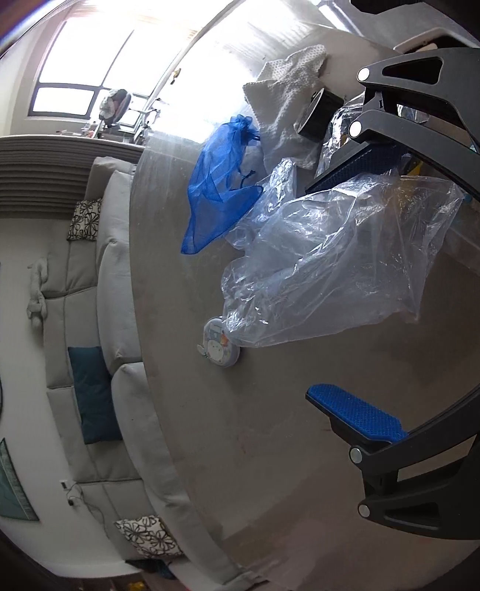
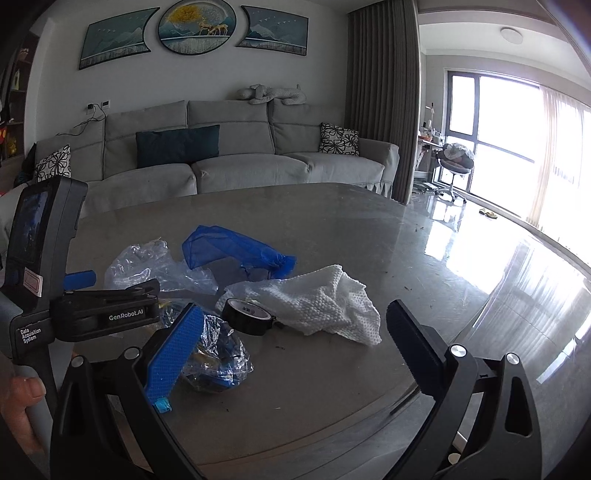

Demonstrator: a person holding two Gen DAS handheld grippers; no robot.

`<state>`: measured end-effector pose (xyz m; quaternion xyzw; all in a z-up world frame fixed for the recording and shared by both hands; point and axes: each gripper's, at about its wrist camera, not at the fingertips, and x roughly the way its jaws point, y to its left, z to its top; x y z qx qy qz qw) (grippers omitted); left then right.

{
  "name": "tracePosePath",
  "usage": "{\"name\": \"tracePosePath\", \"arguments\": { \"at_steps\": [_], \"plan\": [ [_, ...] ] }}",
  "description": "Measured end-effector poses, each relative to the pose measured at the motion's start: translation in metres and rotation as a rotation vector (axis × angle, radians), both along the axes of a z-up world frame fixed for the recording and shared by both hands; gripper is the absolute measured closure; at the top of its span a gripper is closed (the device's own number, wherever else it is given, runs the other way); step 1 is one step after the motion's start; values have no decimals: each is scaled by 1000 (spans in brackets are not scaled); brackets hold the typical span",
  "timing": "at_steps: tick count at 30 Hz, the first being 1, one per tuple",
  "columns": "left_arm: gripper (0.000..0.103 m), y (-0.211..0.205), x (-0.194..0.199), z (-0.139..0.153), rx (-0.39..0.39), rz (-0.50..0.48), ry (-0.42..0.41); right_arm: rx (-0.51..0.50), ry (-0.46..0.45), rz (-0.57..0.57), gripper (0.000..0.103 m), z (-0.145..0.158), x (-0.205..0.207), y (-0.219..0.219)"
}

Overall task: Collect trash
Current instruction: 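Grasp the clear plastic bag with the left tool while the right tool grasps the bag with yellow items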

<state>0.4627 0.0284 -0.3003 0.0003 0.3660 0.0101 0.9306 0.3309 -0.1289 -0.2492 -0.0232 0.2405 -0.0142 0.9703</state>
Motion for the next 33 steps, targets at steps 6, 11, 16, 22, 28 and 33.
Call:
{"name": "tracePosePath", "arguments": {
  "at_steps": [6, 11, 16, 22, 28, 33],
  "plan": [
    [74, -6, 5, -15, 1, -31, 88, 9, -7, 11, 5, 4, -4, 4],
    [90, -2, -11, -2, 9, -22, 22, -14, -1, 25, 5, 3, -4, 10],
    [92, 0, -37, 32, 61, -24, -91, -4, 4, 50, 5, 0, 0, 17],
    [92, 6, -54, 54, 86, -33, -146, 22, 7, 102, 5, -6, 14, 38],
    [92, 24, -49, 54, 93, -6, -135, 14, 52, 164, 5, -21, 35, 68],
    [92, 30, -46, 47, 102, 1, -122, -24, 96, 174, 5, -39, 48, 87]
  ]
}}
